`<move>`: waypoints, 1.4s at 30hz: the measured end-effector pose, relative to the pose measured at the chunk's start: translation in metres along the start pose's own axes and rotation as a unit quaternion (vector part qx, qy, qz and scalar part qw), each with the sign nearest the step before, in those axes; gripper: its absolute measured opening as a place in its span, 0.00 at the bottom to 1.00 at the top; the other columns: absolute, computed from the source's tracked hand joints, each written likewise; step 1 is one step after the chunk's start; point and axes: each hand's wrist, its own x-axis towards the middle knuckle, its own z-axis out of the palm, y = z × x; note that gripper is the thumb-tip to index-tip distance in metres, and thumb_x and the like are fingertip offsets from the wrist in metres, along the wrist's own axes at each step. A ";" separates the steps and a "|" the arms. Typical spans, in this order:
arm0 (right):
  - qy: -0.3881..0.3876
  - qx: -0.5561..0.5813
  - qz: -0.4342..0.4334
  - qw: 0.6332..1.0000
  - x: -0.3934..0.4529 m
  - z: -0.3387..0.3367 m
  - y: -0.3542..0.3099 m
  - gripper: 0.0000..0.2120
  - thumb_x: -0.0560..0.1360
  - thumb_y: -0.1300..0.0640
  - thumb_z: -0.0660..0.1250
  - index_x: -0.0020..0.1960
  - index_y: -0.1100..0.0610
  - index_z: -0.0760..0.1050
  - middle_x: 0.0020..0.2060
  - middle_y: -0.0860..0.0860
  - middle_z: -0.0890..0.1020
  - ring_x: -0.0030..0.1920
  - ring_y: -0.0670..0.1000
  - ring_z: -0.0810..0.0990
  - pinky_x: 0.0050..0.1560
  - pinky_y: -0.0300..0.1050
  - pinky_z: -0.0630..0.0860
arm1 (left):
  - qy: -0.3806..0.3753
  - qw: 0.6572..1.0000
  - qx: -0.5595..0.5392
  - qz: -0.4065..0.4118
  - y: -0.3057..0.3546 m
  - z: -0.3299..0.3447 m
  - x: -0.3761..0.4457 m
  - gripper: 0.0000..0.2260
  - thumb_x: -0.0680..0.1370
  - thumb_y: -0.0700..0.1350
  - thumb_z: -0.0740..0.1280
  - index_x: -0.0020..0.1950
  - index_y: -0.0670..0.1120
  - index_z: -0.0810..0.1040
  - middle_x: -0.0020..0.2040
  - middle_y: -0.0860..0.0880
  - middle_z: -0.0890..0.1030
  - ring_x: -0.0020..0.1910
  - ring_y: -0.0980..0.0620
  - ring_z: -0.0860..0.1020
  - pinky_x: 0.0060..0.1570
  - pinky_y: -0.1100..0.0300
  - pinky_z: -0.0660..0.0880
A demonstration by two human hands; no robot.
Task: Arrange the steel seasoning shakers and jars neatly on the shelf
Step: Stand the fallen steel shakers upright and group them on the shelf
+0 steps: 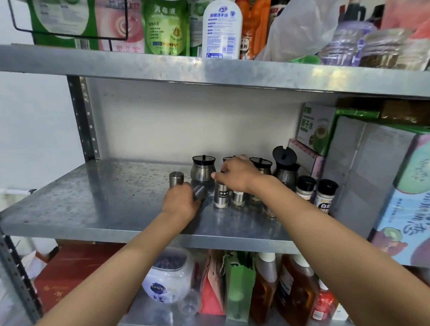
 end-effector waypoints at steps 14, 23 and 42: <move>0.020 0.041 -0.001 0.999 -0.011 -0.012 -0.004 0.21 0.80 0.40 0.56 0.36 0.51 0.72 0.50 0.55 0.81 0.63 0.57 0.69 0.63 0.52 0.70 | -0.101 0.993 -0.046 -0.044 0.008 -0.014 -0.005 0.18 0.75 0.59 0.65 0.36 0.45 0.70 0.40 0.46 0.75 0.40 0.46 0.75 0.39 0.58 0.69; 0.018 0.037 0.005 0.999 -0.021 -0.008 -0.001 0.25 0.80 0.40 0.56 0.49 0.58 0.82 0.52 0.55 0.80 0.64 0.56 0.68 0.64 0.51 0.69 | -0.081 0.984 -0.133 -0.085 -0.004 -0.003 -0.014 0.14 0.76 0.52 0.66 0.47 0.41 0.77 0.48 0.40 0.80 0.47 0.41 0.79 0.40 0.58 0.70; 0.055 0.015 -0.025 0.998 -0.021 -0.013 -0.007 0.20 0.81 0.43 0.56 0.52 0.55 0.81 0.60 0.55 0.76 0.66 0.56 0.67 0.68 0.52 0.64 | -0.025 0.860 -0.506 -0.060 -0.011 0.007 -0.016 0.12 0.75 0.37 0.68 0.58 0.40 0.75 0.47 0.44 0.79 0.47 0.48 0.76 0.45 0.63 0.72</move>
